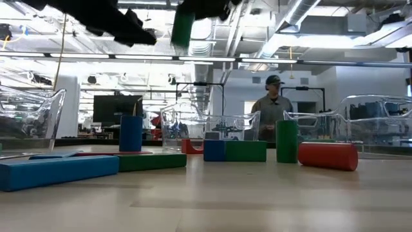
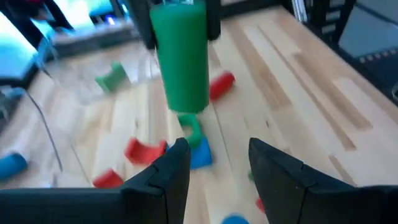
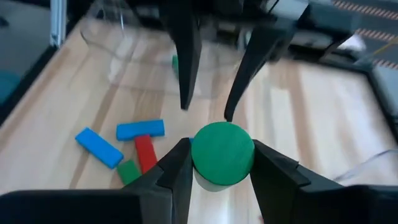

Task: Sort blocks by size
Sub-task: Put the green cylinder block into the top transparent bin

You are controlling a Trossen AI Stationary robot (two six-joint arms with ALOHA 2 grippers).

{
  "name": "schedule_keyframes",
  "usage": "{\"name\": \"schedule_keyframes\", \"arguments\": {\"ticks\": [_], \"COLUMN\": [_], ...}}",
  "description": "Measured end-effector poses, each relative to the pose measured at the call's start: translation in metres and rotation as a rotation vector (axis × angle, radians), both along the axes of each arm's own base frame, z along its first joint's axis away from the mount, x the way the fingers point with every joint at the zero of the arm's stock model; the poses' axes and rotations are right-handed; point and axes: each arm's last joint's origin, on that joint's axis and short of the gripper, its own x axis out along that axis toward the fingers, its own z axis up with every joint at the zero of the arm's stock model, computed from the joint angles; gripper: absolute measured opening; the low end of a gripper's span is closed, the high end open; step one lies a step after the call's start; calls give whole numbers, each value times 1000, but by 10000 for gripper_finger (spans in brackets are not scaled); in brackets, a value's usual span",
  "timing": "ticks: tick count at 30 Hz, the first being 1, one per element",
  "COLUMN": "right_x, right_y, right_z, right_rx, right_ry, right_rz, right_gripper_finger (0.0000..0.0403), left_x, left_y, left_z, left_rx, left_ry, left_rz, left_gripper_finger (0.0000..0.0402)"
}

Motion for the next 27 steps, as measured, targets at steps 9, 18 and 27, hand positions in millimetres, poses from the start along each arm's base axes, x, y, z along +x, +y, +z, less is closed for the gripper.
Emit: {"name": "schedule_keyframes", "arguments": {"ticks": [9,18,27], "right_x": [-19,-15,-13], "right_y": [15,15,10], "right_z": [23,24,26], "right_rx": [-47,-69,-88], "right_ry": [-72,-106,-121], "right_rz": [-9,-2,1], "right_gripper_finger": [163,163,163], "left_x": [7,14,19], "left_y": [3,10,11], "left_z": [26,24,24], "left_rx": [-95,-178,-198], "left_ry": [-268,-275,-295], "left_rz": [-53,-76,-68], "left_gripper_finger": [157,171,228]}}
